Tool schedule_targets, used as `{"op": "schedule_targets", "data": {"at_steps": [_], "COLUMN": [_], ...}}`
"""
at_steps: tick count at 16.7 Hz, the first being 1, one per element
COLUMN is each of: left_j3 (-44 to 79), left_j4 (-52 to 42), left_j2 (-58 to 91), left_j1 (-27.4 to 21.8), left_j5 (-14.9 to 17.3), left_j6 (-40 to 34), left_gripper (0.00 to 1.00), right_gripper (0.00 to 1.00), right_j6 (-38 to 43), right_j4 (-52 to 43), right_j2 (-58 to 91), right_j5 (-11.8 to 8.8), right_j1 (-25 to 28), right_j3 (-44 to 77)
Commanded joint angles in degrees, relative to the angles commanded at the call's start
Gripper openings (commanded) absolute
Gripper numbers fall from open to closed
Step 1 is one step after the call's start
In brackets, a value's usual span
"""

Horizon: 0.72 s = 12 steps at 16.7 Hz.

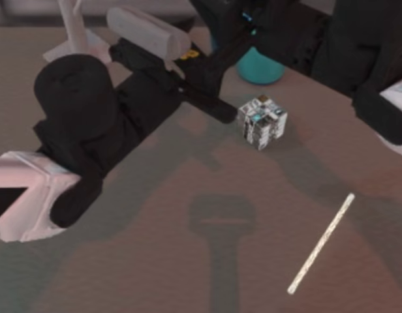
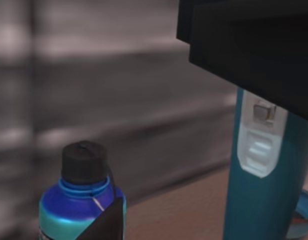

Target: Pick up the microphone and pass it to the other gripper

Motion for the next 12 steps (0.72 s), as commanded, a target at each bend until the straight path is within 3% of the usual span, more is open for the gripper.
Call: {"op": "schedule_targets", "data": {"at_steps": [3, 10, 12], "left_j3": [-1.5, -14.4, -15.3], "left_j4": [-0.1, -0.7, -0.7], "left_j2": [-0.4, -14.0, -14.9], "left_j1": [0.9, 3.9, 4.1], "left_j5": [-0.9, 0.8, 1.0], "left_j6": [0.7, 0.5, 0.5], "left_gripper": [1.00, 1.00, 1.00], "right_gripper": [0.00, 0.00, 0.00], "right_j6": [-0.3, -0.3, -0.4], "right_j4": [0.0, 0.1, 0.1], "right_j2": [-0.9, -5.9, -6.3], "right_j5": [0.0, -6.2, -6.8], "right_j1": [-0.6, -6.3, -6.9], "right_j3": [0.1, -4.8, -5.2]}}
